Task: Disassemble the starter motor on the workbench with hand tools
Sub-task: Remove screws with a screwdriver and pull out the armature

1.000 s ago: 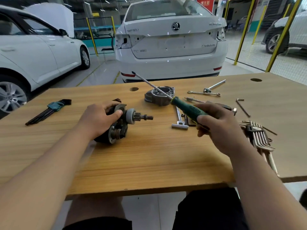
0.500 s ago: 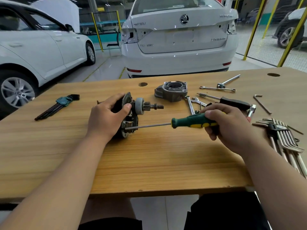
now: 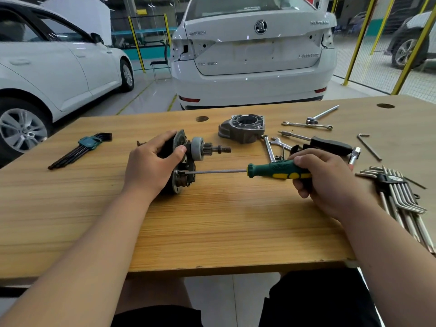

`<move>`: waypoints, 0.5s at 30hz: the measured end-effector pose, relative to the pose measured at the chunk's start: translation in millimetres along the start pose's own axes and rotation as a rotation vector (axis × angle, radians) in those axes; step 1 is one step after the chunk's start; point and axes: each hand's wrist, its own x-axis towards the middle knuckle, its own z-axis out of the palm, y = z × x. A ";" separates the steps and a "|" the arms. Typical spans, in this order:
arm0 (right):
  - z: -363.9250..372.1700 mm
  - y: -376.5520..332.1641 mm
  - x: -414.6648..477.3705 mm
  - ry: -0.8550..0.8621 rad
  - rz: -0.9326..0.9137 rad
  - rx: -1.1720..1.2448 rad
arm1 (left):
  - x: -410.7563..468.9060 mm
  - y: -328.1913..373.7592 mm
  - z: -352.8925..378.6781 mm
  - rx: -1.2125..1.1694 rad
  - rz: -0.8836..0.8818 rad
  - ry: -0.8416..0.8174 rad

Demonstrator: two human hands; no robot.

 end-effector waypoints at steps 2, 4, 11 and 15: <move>0.9 0.0 -0.7 -0.005 -0.005 0.007 | -0.1 0.7 0.1 0.006 -0.002 0.003; 1.1 -0.3 -1.3 -0.006 0.001 0.020 | -0.4 0.9 -0.1 0.004 0.001 0.002; 1.8 -0.1 -1.2 -0.028 0.014 0.036 | -0.4 -1.2 0.4 -0.001 0.001 0.006; 1.3 0.1 -2.3 -0.040 0.017 0.044 | -0.1 -2.5 0.4 0.008 -0.002 0.005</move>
